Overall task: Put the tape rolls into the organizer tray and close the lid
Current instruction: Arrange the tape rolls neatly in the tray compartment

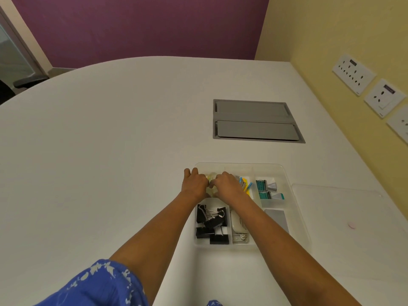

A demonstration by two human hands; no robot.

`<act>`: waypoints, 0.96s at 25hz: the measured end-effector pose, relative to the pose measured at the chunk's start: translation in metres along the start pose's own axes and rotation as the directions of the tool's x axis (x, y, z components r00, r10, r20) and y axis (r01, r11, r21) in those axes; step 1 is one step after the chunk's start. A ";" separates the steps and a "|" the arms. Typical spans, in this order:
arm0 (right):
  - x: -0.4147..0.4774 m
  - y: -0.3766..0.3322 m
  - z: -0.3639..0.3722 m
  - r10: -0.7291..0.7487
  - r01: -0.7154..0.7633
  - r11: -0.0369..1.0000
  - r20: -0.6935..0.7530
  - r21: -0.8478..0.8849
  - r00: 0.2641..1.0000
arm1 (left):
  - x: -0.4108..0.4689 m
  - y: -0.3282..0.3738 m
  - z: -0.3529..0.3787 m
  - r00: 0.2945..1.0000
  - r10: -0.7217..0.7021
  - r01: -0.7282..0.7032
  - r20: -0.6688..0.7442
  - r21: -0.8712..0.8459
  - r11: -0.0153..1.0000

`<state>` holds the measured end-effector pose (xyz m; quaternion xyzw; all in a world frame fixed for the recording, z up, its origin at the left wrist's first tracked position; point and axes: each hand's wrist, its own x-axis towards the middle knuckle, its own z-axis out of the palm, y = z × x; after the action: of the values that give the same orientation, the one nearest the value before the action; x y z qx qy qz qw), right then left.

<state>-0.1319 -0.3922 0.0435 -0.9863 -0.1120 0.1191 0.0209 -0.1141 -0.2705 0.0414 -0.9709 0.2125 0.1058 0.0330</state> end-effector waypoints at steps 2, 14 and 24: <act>0.000 0.002 0.000 0.005 -0.005 1.000 0.015 0.006 1.000 | 0.001 0.000 0.001 1.000 -0.009 0.009 -0.001 -0.011 1.000; -0.001 0.006 -0.010 -0.002 -0.002 0.997 0.044 0.081 0.999 | 0.008 -0.003 0.003 1.000 0.026 -0.026 -0.005 0.009 1.000; 0.006 0.002 -0.011 -0.037 0.039 0.999 0.089 -0.024 0.995 | 0.010 -0.001 -0.002 0.998 0.033 -0.040 0.046 0.146 0.989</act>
<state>-0.1228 -0.3927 0.0526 -0.9780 -0.1332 0.1607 0.0056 -0.1050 -0.2739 0.0413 -0.9592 0.2367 0.1116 0.1069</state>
